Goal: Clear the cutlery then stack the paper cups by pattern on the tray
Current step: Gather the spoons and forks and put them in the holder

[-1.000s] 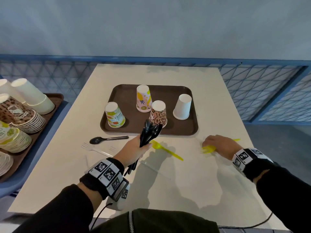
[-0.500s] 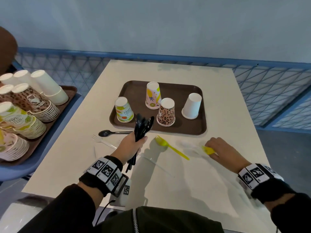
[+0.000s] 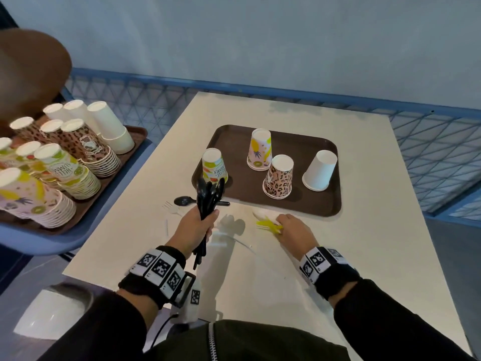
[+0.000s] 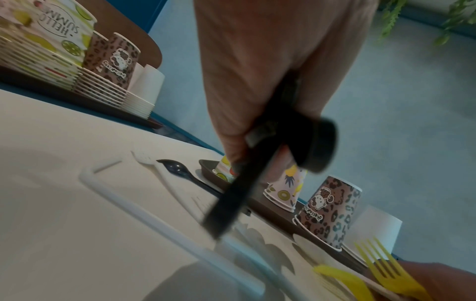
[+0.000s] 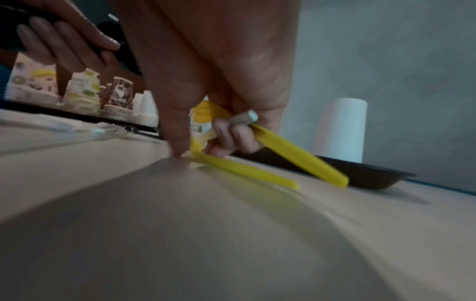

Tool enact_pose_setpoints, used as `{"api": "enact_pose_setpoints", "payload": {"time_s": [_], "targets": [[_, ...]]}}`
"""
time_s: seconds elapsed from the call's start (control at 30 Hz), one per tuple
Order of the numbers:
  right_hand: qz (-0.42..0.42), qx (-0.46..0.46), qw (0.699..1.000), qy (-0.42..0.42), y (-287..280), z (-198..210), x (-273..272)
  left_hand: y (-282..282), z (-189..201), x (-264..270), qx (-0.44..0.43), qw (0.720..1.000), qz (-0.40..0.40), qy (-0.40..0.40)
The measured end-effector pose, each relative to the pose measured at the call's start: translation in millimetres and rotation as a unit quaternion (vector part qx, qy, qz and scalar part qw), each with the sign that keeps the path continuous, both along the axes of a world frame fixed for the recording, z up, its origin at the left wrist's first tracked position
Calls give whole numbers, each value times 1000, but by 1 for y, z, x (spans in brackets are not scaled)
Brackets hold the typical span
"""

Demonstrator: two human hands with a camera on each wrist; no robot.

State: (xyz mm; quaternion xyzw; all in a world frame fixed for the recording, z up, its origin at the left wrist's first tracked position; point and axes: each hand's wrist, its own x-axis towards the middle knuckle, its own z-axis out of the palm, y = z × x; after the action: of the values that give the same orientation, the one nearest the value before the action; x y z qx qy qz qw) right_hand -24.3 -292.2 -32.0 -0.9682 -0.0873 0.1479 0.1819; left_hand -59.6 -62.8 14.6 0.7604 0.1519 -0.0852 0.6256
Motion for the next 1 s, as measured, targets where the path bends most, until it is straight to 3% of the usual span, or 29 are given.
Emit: {"api": "enact_pose_setpoints", "payload": {"time_s": [0.17, 0.5, 0.67, 0.9, 1.0], "targets": [[-23, -51, 997, 51, 7, 7, 8, 15, -1, -5, -16, 999, 32, 9], [1, 26, 998, 49, 28, 16, -26, 39, -1, -6, -47, 996, 72, 13], [44, -40, 996, 72, 25, 5, -34, 46, -3, -6, -45, 997, 63, 15], [6, -2, 996, 93, 33, 4, -36, 53, -5, 1, -42, 997, 55, 19], [29, -63, 995, 75, 35, 2, -35, 57, -5, 4, -40, 998, 49, 22]]}}
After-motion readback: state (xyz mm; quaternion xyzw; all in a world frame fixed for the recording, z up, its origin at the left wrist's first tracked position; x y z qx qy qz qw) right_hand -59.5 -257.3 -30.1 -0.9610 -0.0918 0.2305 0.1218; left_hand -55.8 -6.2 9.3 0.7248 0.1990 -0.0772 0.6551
